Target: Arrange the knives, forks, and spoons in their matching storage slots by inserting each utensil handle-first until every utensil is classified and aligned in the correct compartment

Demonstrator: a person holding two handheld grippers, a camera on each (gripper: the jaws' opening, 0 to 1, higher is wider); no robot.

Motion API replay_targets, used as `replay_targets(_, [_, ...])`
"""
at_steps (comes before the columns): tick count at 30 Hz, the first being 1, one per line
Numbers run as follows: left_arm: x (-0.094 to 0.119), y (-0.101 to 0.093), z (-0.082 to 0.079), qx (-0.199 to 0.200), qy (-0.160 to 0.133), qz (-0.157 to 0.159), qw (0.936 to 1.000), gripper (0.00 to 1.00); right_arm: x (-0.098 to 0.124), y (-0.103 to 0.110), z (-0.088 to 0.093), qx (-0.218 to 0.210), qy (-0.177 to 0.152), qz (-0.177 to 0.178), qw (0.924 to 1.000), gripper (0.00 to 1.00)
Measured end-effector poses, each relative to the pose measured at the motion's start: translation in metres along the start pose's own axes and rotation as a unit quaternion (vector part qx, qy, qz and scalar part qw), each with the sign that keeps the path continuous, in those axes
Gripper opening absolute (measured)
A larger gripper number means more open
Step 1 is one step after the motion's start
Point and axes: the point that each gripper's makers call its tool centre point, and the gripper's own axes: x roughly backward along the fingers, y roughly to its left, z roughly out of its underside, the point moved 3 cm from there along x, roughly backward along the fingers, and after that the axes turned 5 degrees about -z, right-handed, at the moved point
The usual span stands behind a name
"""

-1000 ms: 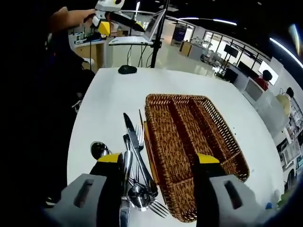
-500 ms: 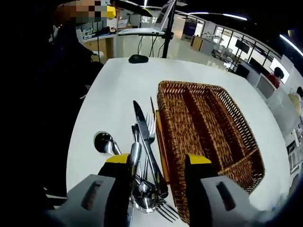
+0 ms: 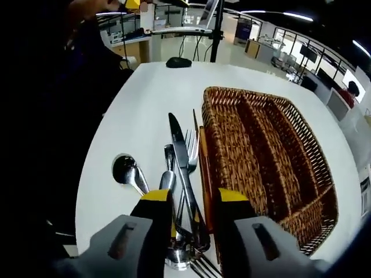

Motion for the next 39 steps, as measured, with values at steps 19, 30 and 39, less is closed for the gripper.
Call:
replay_targets(19, [0.001,0.005,0.009,0.002,0.013,0.000,0.9999,1.00,-0.029,-0.003,0.008,-0.003,0.023,-0.033,0.9992,0.12])
replay_targets(30, [0.003,0.014,0.019,0.006,0.016,0.000,0.9999,1.00,-0.041,-0.001,0.008,0.012,0.029,-0.057,0.9979,0.10])
replay_targets(39, [0.002,0.009,0.017,0.005,0.016,0.001,0.9999,1.00,-0.042,0.003,0.004,0.048,0.041,-0.073,0.9953,0.04])
